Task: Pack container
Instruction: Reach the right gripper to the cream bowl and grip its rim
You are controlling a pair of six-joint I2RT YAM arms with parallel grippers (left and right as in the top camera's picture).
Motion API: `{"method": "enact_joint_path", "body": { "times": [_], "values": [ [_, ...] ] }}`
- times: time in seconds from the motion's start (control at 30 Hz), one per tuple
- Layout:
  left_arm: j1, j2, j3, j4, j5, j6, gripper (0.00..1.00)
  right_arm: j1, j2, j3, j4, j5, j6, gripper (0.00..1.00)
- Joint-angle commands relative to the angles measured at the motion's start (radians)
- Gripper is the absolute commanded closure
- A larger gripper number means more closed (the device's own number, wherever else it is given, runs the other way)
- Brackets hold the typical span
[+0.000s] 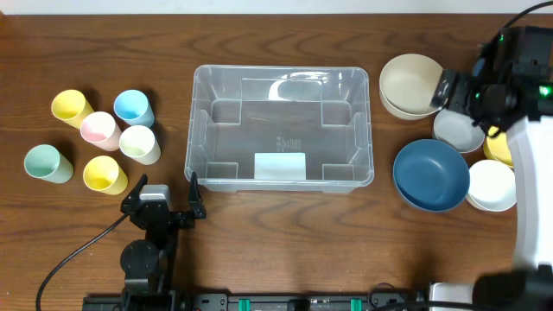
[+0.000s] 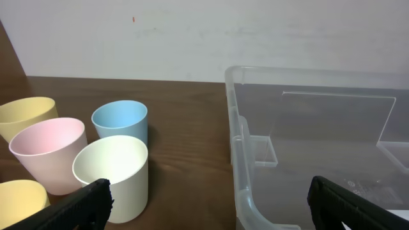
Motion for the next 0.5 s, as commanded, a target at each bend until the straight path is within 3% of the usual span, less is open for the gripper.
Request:
{"method": "enact_joint_path", "body": {
  "times": [0.0, 0.47],
  "values": [
    [-0.003, -0.006, -0.018, -0.035, -0.011, 0.014, 0.02, -0.012, 0.103, 0.014, 0.05, 0.054, 0.143, 0.02],
    [-0.003, -0.006, -0.018, -0.035, -0.011, 0.014, 0.02, -0.01, 0.377, 0.014, 0.37, -0.021, 0.113, 0.17]
  ]
}}
